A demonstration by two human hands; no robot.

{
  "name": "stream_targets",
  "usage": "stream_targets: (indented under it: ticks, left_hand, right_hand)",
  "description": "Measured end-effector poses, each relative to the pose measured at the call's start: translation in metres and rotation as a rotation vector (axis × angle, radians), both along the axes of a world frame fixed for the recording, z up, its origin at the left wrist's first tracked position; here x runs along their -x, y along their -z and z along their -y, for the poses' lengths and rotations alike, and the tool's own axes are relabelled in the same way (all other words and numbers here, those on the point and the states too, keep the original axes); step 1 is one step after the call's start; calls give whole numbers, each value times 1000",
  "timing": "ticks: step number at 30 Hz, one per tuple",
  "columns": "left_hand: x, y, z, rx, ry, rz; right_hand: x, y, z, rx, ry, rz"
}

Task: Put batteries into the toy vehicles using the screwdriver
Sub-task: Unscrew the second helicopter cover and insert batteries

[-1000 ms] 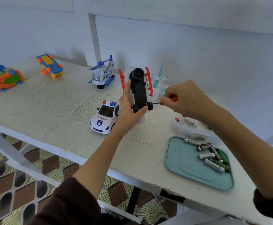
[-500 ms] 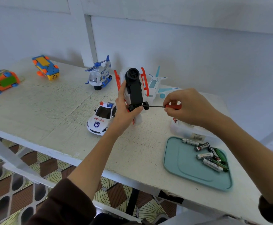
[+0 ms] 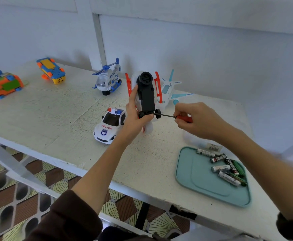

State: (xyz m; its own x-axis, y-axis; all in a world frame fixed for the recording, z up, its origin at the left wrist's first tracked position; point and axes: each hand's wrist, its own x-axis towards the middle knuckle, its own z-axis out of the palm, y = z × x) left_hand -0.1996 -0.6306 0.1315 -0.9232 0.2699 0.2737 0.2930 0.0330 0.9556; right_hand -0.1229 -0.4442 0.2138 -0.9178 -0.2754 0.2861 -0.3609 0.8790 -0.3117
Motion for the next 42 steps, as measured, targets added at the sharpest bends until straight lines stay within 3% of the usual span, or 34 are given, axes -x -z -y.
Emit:
stream_targets:
  ticks: [15,28,42]
  left_hand:
    - [0,-5,-1,-14,21,45]
    - [-5,-12,0,-137,-22,100]
    - [-8,-12,-6,-100,-45,6]
  right_hand:
    - [-5,38,-5,96,-18,-57]
    - [-7,57,3,47,-12,-169]
    - [-13,44,0,105,-17,-359]
